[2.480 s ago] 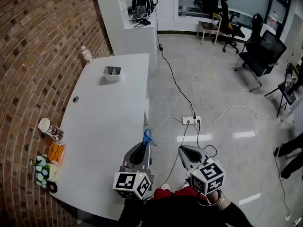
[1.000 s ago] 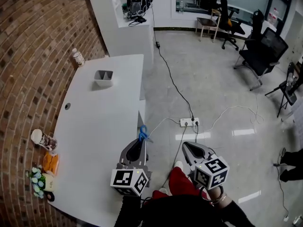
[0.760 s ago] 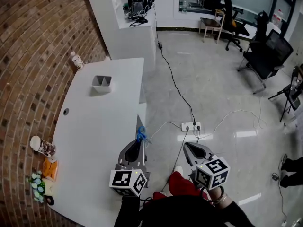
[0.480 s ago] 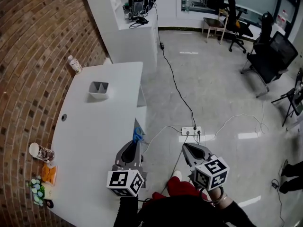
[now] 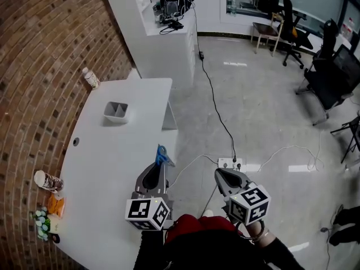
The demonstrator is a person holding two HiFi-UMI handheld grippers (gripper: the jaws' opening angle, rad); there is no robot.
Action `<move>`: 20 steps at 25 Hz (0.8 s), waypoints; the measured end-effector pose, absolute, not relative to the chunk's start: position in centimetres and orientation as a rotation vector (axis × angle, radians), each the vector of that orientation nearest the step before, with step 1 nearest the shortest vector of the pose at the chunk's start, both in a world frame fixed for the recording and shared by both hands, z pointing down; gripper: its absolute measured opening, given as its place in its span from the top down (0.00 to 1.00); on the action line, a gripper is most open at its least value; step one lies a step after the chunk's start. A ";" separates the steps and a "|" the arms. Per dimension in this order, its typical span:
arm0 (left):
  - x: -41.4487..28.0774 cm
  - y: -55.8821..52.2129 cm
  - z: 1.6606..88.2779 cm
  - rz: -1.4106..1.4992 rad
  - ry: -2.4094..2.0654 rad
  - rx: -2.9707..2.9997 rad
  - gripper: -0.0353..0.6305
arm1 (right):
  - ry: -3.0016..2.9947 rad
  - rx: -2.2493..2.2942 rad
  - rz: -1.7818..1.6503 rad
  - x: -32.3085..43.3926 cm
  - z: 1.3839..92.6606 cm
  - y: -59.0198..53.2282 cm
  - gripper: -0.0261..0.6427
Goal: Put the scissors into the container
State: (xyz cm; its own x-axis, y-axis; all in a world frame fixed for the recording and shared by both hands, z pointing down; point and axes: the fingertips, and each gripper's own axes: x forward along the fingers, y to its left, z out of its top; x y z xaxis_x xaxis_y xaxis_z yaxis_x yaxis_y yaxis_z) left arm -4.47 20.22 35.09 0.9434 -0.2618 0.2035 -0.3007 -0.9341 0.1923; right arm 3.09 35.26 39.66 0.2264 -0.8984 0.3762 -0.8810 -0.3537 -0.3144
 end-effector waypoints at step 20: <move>2.0 13.0 36.3 0.272 -0.496 2.839 0.90 | 1.809 -2.386 -0.873 9.9 41.9 28.7 0.95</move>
State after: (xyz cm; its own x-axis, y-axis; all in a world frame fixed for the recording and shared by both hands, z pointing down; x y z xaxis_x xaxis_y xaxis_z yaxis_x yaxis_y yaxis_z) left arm 1.99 13.01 36.30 0.9248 -0.3080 0.2234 -0.3538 -0.9120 0.2075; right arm 9.95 28.68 41.85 0.1705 -0.8935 0.4154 -0.8811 -0.3269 -0.3417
